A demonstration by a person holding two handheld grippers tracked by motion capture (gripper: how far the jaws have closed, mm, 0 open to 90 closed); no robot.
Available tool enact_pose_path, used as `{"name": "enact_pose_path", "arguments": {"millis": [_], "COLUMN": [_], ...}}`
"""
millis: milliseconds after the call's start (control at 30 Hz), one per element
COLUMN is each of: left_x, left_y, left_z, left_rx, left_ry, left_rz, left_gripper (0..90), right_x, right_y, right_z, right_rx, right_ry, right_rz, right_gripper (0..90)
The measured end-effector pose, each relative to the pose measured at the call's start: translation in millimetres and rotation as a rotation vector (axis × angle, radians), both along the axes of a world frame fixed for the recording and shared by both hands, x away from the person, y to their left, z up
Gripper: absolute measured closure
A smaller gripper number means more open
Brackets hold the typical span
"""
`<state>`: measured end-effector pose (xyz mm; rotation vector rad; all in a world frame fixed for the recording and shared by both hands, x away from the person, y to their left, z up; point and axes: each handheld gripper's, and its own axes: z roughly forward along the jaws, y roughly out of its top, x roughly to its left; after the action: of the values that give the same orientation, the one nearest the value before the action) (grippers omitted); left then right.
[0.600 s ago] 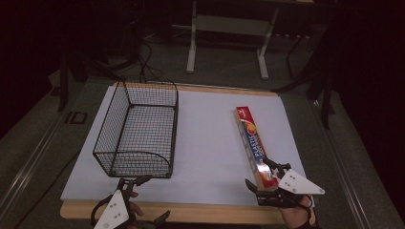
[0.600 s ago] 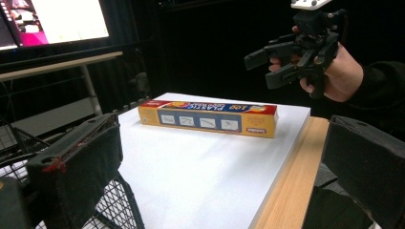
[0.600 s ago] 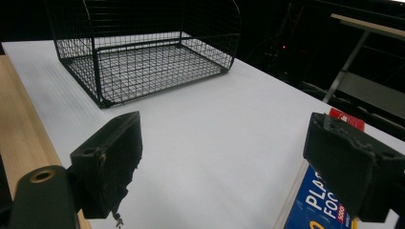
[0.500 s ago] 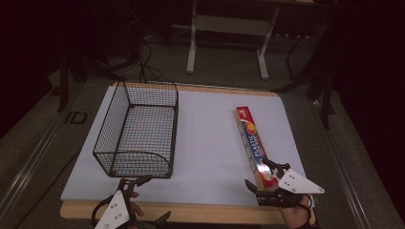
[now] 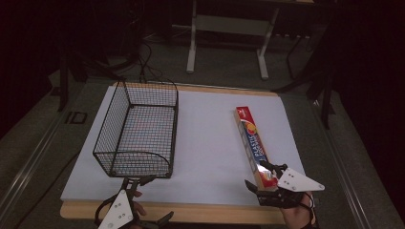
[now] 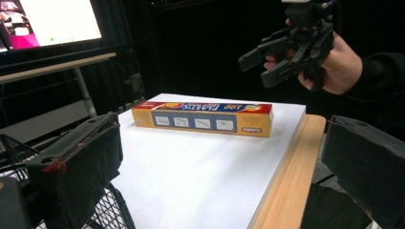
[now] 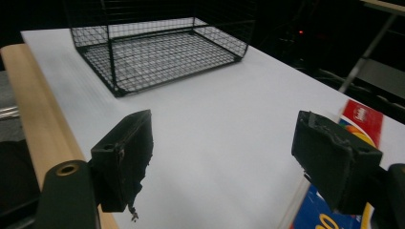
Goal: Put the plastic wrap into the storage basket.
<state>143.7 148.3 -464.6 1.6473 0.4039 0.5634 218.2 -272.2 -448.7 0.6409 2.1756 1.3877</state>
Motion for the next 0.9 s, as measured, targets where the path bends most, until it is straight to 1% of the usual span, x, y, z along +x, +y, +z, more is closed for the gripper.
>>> {"name": "enact_pose_path", "arguments": {"millis": [33,67,100,133,167,267,300,333,367,433,467,533,600,633,667,700,733,767,800,867,900], "left_x": [-0.1,-0.2,-0.4,-0.6,-0.7,-1.2,-0.8,-0.6,-0.5,-0.6,-0.5,-0.6,-0.9,-0.9,-0.9,-0.9,-1.0,-1.1,-1.1,-1.0,-1.0], "left_y": [0.0,0.0,-0.1,-0.3,-0.6,-1.9,-2.3,-2.5,-2.6,-2.4,-1.7,-1.5,-1.6,-1.8,-2.0,-2.3,-2.4,-2.5,-2.5,-2.3,-2.4], "left_z": [-0.1,-0.2,-0.2,-0.4,-0.5,-1.3,-1.5,-1.5,-1.4,-1.1,-0.3,0.0,0.1,-0.1,-0.2,-0.2,-0.1,0.1,0.1,0.2,0.1], "left_rx": [-0.002,-0.002,-0.002,-0.002,0.002,0.006,0.007,0.008,0.009,0.009,0.007,0.007,0.007,0.006,0.008,0.01,0.009,0.008,0.008,0.009,0.009], "left_ry": [0.002,0.003,0.003,0.003,0.001,0.003,0.004,0.005,0.004,0.002,-0.001,-0.002,-0.002,-0.002,-0.002,-0.002,-0.002,-0.003,-0.004,-0.004,-0.004], "left_rz": [0.0,0.0,0.001,-0.001,-0.002,-0.007,-0.008,-0.008,-0.007,-0.006,-0.001,0.002,0.004,0.003,0.002,0.002,0.001,0.002,0.003,0.003,0.004], "left_gripper": [0.6,0.6,0.6,0.6,0.6,0.6,0.6,0.6,0.6,0.6,0.6,0.6,0.6,0.6,0.6,0.6,0.6,0.6,0.6,0.6,0.6], "right_x": [-0.4,-0.7,-1.1,-0.9,-0.6,2.2,3.6,5.6,7.9,10.0,13.4,15.9,20.2,23.4,25.7,28.0,31.1,34.8,39.5,47.1,51.0], "right_y": [1.1,2.3,3.7,5.7,6.1,5.9,5.4,4.4,2.5,1.9,1.3,1.0,1.2,1.6,1.9,1.5,1.4,1.1,0.0,-1.4,-2.5], "right_z": [1.0,2.1,3.2,5.4,6.5,9.3,10.8,12.3,14.4,15.7,18.2,19.7,22.8,24.0,25.1,26.4,27.5,28.7,29.7,30.1,30.1], "right_rx": [0.003,0.001,-0.005,-0.01,-0.011,-0.012,-0.009,-0.003,-0.002,-0.01,-0.022,-0.024,-0.033,-0.037,-0.041,-0.038,-0.037,-0.04,-0.032,-0.039,-0.033], "right_ry": [-0.007,-0.002,-0.007,0.009,0.009,0.022,0.027,0.041,0.039,0.044,0.033,0.042,0.028,0.035,0.028,0.025,0.032,0.033,0.053,0.077,0.095], "right_rz": [0.004,0.014,0.012,0.007,-0.003,-0.002,-0.011,-0.011,-0.028,-0.027,-0.052,-0.055,-0.087,-0.091,-0.115,-0.122,-0.129,-0.161,-0.168,-0.214,-0.218], "right_gripper": [20.5,18.3,15.6,11.6,11.2,10.5,10.5,10.5,10.5,10.5,10.5,10.5,10.5,10.5,10.5,10.5,10.5,10.5,10.5,10.5,10.5]}}
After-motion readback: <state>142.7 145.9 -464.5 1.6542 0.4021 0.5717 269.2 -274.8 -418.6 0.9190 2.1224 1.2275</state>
